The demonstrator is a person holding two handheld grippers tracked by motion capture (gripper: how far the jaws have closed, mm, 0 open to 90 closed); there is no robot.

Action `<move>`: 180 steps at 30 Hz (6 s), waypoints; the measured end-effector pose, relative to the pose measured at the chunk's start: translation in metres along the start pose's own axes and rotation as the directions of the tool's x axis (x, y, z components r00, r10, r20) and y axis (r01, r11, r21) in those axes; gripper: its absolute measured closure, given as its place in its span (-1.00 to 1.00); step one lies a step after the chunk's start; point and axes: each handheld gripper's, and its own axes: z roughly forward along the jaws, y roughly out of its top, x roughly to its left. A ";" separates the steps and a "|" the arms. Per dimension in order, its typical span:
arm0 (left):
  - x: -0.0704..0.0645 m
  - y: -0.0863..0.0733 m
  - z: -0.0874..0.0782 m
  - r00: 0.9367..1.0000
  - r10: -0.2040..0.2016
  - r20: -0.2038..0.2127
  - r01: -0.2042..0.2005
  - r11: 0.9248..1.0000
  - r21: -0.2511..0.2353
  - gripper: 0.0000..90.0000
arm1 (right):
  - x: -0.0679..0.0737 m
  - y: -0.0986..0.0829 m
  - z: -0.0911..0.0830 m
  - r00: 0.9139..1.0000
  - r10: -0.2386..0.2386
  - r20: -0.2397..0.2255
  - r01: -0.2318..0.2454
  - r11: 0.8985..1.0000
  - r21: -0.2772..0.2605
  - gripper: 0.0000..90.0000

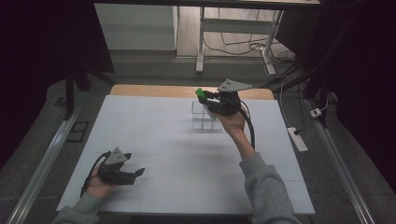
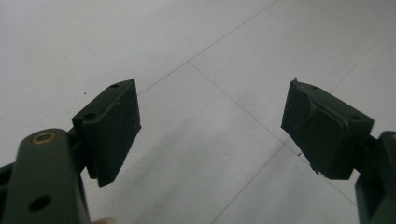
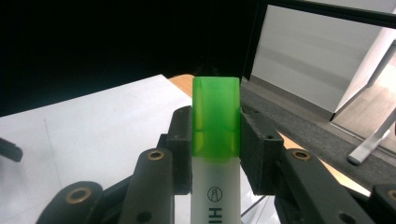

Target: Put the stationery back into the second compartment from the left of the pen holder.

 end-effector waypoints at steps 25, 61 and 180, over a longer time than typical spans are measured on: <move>0.002 -0.001 0.000 1.000 0.001 -0.002 -0.001 1.000 0.005 -0.58 | -0.039 -0.014 0.032 0.992 0.111 0.055 -0.109 0.993 -0.041 0.46; 0.004 -0.003 0.002 1.000 0.004 0.001 -0.004 1.000 0.017 -0.58 | -0.053 -0.033 0.054 0.983 0.175 0.054 -0.171 0.982 -0.075 0.46; 0.004 0.001 0.004 1.000 0.018 -0.021 -0.018 1.000 0.012 -0.58 | 0.011 -0.175 -0.162 0.991 0.099 0.090 -0.122 0.945 0.303 -0.07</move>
